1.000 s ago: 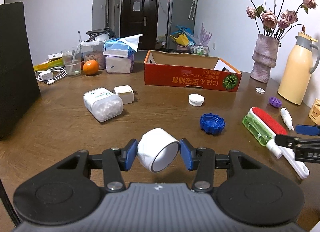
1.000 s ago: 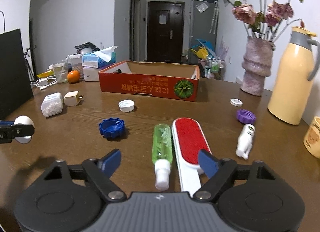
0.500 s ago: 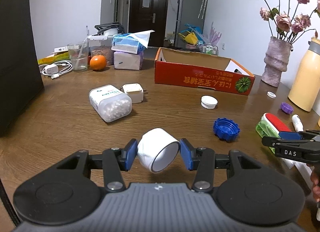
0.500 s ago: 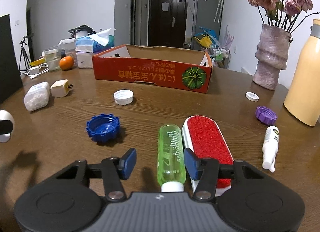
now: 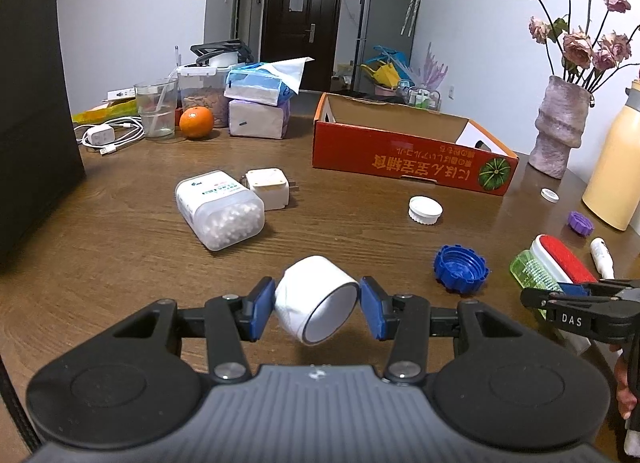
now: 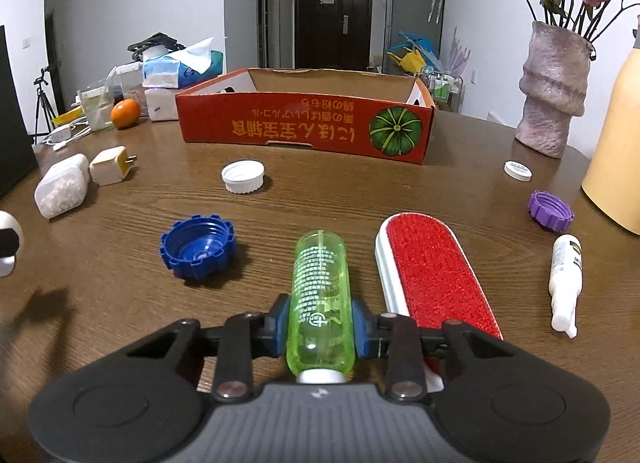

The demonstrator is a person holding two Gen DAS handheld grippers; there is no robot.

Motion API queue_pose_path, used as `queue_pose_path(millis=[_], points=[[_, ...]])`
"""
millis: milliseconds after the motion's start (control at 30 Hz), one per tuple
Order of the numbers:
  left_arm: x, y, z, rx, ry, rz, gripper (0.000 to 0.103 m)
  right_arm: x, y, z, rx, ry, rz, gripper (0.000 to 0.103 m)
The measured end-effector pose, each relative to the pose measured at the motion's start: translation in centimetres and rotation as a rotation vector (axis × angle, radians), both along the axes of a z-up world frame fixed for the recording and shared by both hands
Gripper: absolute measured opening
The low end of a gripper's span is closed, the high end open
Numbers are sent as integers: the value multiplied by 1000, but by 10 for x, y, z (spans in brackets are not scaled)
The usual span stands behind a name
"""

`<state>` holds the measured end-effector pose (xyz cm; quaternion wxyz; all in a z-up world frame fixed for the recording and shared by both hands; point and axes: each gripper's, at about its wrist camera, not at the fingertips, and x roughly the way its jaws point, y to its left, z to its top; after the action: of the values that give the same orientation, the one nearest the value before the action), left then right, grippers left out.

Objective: Organize rigid objects
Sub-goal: 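Carry the tape roll and green bottle over the cardboard box with both tools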

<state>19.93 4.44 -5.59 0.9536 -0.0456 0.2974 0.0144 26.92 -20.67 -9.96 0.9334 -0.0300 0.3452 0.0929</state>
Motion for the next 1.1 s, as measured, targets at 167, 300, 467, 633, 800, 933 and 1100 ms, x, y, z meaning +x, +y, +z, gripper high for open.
queue_pose_path(millis=[167,300,467,633,800,933,1100], points=[[5,-1,5,-2,-6,-2,48,0,-1,2,7,0,-13,30],[10,-1,11,-4,-17,-2,48,0,-7,7,32,-8,-33,30],[17,-1,23,-6,-38,-2,48,-1,-12,18,55,-32,-32,30],[27,-6,35,-7,-55,-9,48,3,-14,34,72,-66,-26,30],[40,-12,46,-12,-72,-13,48,11,-14,48,86,-90,-15,30],[51,-18,54,-17,-84,-18,48,19,-16,58,100,-108,-15,30],[68,-24,61,-32,-91,-21,48,28,-16,68,116,-129,-11,30]])
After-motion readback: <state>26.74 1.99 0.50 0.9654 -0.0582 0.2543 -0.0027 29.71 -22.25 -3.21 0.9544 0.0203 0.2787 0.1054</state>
